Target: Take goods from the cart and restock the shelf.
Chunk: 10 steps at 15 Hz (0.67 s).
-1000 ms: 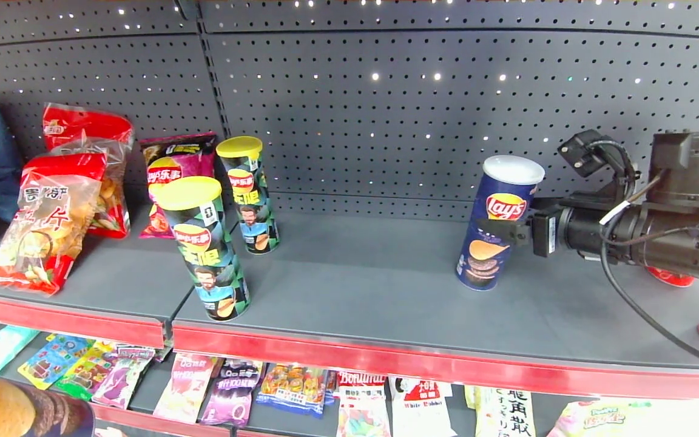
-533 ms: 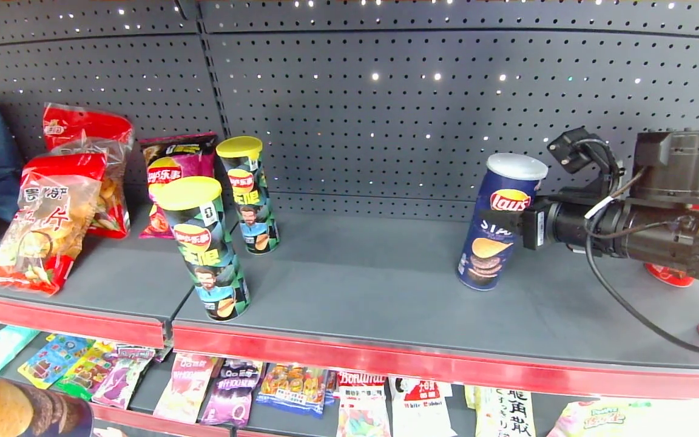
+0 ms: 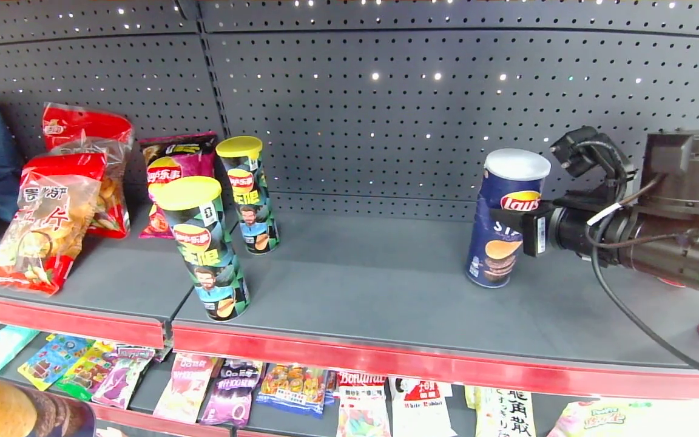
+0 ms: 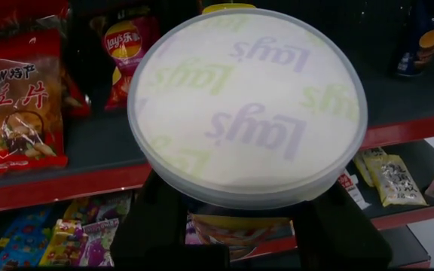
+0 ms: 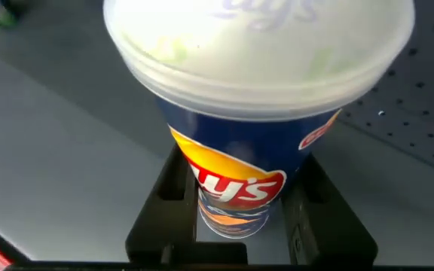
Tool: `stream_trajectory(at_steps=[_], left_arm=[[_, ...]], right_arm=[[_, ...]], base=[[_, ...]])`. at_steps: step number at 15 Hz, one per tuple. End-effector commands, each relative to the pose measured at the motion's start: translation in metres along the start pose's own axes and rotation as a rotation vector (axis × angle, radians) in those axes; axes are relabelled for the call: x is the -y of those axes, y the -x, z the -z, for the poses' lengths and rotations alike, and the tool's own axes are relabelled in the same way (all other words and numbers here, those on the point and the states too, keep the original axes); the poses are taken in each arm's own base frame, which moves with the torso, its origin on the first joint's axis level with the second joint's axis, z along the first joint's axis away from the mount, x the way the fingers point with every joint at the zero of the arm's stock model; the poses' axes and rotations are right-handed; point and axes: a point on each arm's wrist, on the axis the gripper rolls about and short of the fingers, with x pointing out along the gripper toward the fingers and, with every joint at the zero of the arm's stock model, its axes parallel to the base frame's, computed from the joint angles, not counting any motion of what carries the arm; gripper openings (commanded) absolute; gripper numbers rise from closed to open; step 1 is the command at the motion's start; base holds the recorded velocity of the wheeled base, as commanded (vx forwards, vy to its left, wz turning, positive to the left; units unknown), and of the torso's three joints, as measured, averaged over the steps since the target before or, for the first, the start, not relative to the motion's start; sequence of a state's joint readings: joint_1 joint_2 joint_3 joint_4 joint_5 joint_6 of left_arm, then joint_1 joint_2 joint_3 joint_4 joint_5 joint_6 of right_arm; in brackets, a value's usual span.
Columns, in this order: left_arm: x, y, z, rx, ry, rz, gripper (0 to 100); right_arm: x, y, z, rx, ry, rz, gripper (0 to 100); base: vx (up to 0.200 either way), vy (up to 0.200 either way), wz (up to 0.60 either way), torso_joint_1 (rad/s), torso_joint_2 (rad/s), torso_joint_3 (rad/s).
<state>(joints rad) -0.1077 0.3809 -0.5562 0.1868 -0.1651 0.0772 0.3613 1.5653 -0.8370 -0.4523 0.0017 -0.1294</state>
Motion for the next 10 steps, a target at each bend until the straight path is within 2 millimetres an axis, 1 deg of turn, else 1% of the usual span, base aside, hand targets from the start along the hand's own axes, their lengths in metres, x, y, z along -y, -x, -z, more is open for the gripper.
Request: stream_trajectory(at_steps=[1, 2, 4, 8, 10], left_arm=[[0.0, -0.001, 0.001, -0.007, 0.002, 0.001, 0], [0.0, -0.001, 0.001, -0.008, 0.002, 0.001, 0], [0.0, -0.002, 0.002, -0.013, 0.001, 0.001, 0], [0.0, -0.003, 0.004, -0.023, 0.004, 0.002, 0], [0.0, -0.003, 0.005, -0.025, 0.005, 0.002, 0]], right_arm=[[-0.017, 0.025, -0.015, 0.077, -0.01, -0.028, 0], [-0.023, 0.031, -0.019, 0.093, -0.023, -0.026, 0], [-0.033, 0.038, -0.019, 0.093, -0.049, 0.016, 0], [-0.039, 0.047, -0.004, 0.056, -0.044, 0.027, 0], [-0.055, 0.047, -0.007, 0.066, -0.093, 0.042, 0]], base=[[0.0, 0.0, 0.0, 0.0, 0.0, 0.0], [0.0, 0.0, 0.0, 0.0, 0.0, 0.0], [0.0, 0.0, 0.0, 0.0, 0.0, 0.0], [0.0, 0.0, 0.0, 0.0, 0.0, 0.0], [0.0, 0.0, 0.0, 0.0, 0.0, 0.0]])
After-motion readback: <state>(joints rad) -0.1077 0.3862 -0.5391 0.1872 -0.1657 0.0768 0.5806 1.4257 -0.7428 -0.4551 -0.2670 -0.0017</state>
